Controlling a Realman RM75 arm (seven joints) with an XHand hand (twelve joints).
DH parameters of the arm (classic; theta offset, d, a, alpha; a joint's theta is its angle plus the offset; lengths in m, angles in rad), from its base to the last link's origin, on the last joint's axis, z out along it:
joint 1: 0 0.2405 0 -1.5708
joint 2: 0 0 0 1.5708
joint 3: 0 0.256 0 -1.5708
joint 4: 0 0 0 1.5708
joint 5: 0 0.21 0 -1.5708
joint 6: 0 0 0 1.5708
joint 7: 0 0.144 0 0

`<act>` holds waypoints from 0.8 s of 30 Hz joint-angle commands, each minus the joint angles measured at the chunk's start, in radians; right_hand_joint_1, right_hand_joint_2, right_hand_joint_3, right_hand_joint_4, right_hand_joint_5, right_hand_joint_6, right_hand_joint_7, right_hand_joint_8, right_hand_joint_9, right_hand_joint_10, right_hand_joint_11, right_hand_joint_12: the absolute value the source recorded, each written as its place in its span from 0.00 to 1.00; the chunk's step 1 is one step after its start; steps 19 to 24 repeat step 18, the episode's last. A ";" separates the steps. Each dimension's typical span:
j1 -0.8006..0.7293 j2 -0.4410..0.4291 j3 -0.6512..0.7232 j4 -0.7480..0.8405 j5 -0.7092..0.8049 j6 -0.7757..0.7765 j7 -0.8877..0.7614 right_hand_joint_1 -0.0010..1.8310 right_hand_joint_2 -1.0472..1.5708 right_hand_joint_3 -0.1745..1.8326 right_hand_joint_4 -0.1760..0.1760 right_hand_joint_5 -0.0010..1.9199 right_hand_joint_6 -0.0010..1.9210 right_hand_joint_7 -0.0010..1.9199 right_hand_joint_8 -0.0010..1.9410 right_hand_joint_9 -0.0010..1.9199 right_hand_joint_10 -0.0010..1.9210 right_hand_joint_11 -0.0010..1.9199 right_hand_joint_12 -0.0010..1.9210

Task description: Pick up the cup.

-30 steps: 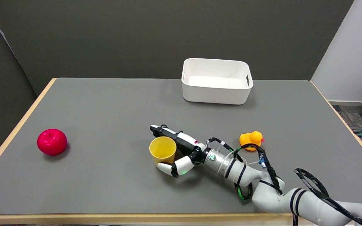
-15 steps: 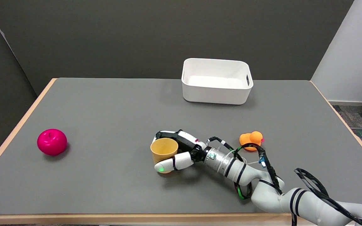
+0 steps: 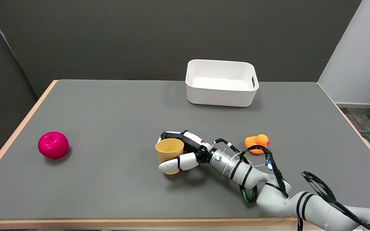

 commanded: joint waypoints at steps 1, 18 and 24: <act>0.028 0.004 0.111 0.046 -0.004 0.017 -0.074 0.73 0.87 0.12 0.00 0.25 0.83 0.40 0.70 0.39 0.81 0.42 0.94; 0.225 0.009 0.223 0.097 0.198 -0.010 -0.628 0.73 0.86 0.14 0.00 0.26 0.81 0.41 0.70 0.39 0.81 0.43 0.93; 0.225 0.009 0.223 0.097 0.198 -0.010 -0.628 0.73 0.86 0.14 0.00 0.26 0.81 0.41 0.70 0.39 0.81 0.43 0.93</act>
